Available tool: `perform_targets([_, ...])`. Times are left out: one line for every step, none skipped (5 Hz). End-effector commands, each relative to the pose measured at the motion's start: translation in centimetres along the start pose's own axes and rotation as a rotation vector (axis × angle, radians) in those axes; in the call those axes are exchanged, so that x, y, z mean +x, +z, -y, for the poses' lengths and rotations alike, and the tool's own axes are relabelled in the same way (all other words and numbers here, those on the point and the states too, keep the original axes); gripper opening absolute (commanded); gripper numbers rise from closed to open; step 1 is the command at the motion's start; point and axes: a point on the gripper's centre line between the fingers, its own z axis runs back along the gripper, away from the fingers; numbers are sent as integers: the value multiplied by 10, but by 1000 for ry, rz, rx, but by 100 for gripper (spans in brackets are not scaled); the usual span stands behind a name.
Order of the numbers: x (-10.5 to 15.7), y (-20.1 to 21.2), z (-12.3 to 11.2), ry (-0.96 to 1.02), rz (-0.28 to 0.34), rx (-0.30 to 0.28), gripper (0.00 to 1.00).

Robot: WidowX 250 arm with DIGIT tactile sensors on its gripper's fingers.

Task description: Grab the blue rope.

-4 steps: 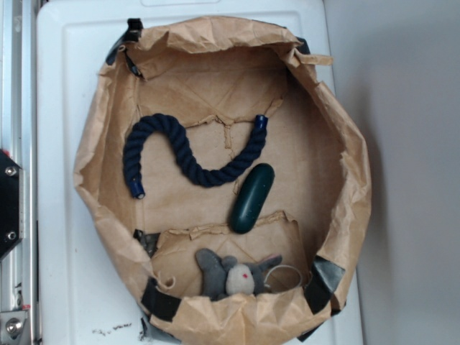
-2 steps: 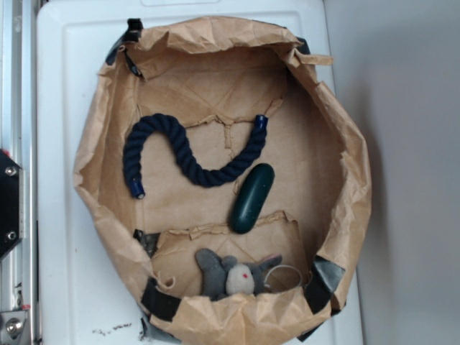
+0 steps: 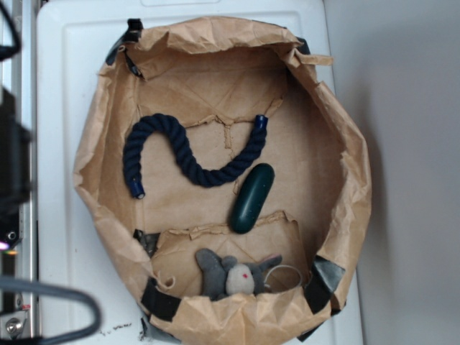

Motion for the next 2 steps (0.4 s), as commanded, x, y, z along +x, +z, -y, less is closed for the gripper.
perform_targets([39,-22,17,-113,54,7,100])
perform_targets([67,-52,26,-160,122,61,100])
